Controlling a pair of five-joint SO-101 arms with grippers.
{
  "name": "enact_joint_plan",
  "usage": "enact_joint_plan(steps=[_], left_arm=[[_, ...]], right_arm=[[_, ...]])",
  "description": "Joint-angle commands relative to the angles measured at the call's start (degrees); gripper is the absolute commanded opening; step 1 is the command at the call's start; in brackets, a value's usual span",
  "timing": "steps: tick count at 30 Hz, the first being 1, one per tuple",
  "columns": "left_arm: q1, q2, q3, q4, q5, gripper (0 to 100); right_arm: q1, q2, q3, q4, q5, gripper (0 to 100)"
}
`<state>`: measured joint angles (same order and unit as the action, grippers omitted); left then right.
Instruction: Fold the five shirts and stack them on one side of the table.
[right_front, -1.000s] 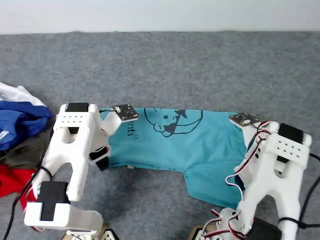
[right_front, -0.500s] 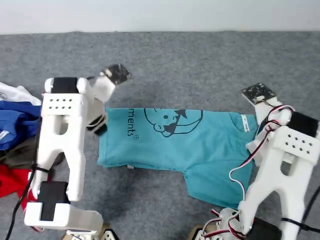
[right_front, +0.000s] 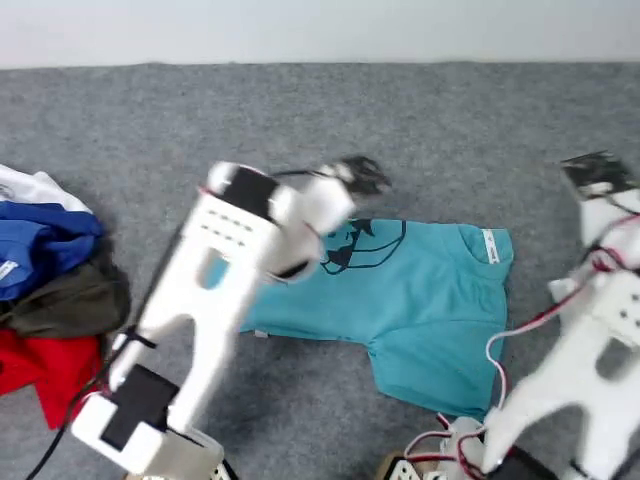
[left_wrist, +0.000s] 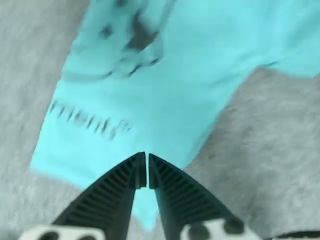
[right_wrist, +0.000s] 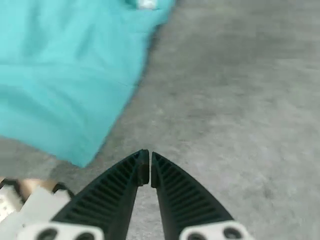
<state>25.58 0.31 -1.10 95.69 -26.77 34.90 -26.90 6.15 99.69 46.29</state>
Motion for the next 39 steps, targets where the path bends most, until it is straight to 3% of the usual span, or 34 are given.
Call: enact_joint_plan(steps=[1,9,17,21,31,36,39], left_arm=[[9.05,-0.18,-2.51,-3.87,2.55,2],[25.93,8.44,-2.59,-7.30,3.34,2],[35.52,19.69,-11.12,-7.47,8.00,13],[37.45,25.41,-15.69,-7.56,8.97,18],[37.45,40.09,-27.65,-6.24,8.88,19],[37.27,45.80,-30.81,-6.24,8.88,18],[37.27,48.18,-32.31,-5.80,8.88,12]], right_arm=[[3.82,-7.78,-4.48,0.84,0.00,0.9],[3.82,-23.60,-4.57,0.75,-4.13,1.0],[3.82,-26.77,-4.66,0.92,-8.88,1.1],[3.82,-26.86,-4.66,0.92,-10.29,1.1],[3.82,-26.86,-4.75,0.84,-11.08,1.2],[3.82,-26.86,-4.75,0.40,-11.08,1.2],[3.82,-26.86,-4.75,0.22,-11.08,1.2]])
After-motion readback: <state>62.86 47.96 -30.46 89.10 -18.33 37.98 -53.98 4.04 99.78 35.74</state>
